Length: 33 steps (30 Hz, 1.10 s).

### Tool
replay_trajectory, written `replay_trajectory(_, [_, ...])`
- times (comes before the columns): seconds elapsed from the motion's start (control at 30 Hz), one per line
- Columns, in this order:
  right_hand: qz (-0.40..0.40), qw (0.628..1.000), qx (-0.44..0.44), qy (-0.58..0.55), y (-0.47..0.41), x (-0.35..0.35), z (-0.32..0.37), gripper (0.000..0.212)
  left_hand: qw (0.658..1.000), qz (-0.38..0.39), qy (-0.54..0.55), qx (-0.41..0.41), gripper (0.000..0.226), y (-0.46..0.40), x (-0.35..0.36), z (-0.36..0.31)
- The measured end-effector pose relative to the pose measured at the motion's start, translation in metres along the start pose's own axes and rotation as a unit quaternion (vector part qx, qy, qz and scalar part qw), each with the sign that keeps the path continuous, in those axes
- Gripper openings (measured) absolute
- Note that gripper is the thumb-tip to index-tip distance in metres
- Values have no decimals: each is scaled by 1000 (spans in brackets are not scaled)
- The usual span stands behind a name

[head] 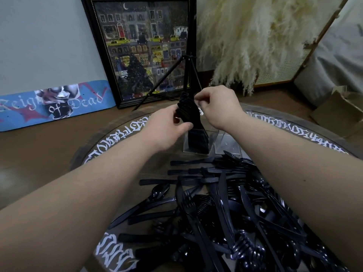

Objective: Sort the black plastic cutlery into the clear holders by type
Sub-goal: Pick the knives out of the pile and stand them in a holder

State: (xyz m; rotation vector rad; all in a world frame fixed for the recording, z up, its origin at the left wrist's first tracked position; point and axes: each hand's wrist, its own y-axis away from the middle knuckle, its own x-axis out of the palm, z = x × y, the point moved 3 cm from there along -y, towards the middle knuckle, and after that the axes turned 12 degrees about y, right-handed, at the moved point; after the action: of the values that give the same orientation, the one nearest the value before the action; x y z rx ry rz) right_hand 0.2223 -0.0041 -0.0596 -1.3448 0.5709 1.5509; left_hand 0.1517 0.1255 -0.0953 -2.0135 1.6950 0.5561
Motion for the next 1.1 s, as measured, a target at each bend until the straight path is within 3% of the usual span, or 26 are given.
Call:
replay_trajectory(0.17, [-53,998,24,-36,32,-25,-10,25,1000,-1,18,-26,47,25,0,-1])
replay_trajectory(0.37, [-34,996,47,-72,106,-41,-25,18,999,-19,13,-46,72,74,8,-10])
replay_trajectory(0.63, [71,990,115,-27,206,-36,-60,18,998,51,-12,-17,65,142,55,-38])
replay_trajectory(0.87, [140,977,152,53,252,-9,-79,19,982,53,-176,-45,52,168,88,-29])
replay_trajectory(1.1, [94,981,124,119,233,-4,-72,37,968,5,-240,-76,59,159,110,-27])
